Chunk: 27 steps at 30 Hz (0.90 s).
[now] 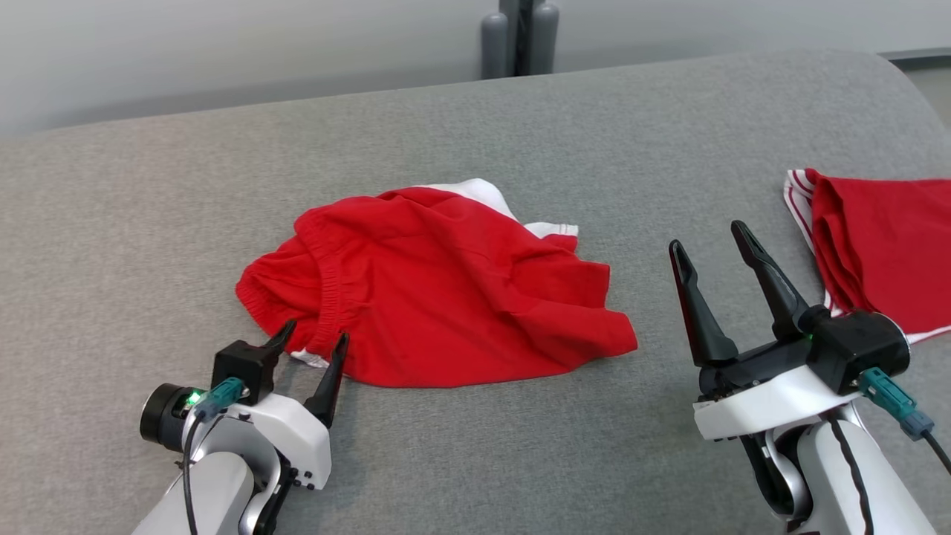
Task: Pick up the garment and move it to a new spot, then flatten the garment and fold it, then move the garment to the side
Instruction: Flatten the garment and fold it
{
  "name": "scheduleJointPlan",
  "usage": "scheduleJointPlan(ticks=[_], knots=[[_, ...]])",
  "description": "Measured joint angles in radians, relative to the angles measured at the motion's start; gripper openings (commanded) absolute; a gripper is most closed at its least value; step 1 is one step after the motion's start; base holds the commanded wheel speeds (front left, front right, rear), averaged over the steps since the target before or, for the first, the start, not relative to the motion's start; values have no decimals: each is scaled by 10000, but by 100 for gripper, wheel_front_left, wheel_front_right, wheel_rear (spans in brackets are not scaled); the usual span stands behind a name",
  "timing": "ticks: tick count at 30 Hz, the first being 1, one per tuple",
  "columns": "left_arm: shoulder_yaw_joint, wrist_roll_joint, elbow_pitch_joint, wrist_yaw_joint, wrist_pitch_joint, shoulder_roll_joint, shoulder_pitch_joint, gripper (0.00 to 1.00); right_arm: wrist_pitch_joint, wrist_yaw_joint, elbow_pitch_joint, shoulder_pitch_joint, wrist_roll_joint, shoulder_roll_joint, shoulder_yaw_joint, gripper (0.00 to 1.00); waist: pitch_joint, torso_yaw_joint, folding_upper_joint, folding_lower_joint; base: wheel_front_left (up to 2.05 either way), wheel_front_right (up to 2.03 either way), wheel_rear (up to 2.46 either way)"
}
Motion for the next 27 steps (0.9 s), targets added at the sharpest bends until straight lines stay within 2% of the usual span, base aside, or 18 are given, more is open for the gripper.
scheduleJointPlan(ticks=[7,8,9,12,17,22,27], knots=[[-474,282,911,-267,539,-12,-481,100,0,0,-17,-8,38,21,-104,100,245,-392,0,0,0,0,0],[-531,280,1009,-384,646,-17,-533,58,2,0,-15,-12,40,27,-96,100,271,-434,0,0,0,0,0],[-581,280,1076,-474,650,-21,-580,0,2,0,-21,-16,40,35,-96,100,298,-465,0,0,0,0,0],[-412,46,1127,-627,500,-81,-690,0,2,0,-13,-37,42,58,-153,100,338,-510,0,0,0,0,0],[556,-644,487,-627,-173,-169,-825,0,0,-2,42,9,29,65,-380,100,284,-368,-1,0,0,0,0],[1358,-1003,-339,-408,-339,36,-633,0,2,0,240,73,-38,90,-445,100,122,-55,0,0,0,0,0],[1563,-1179,-663,-132,-332,192,-2,0,2,0,506,119,-63,96,-418,100,-44,342,0,0,0,0,0]])
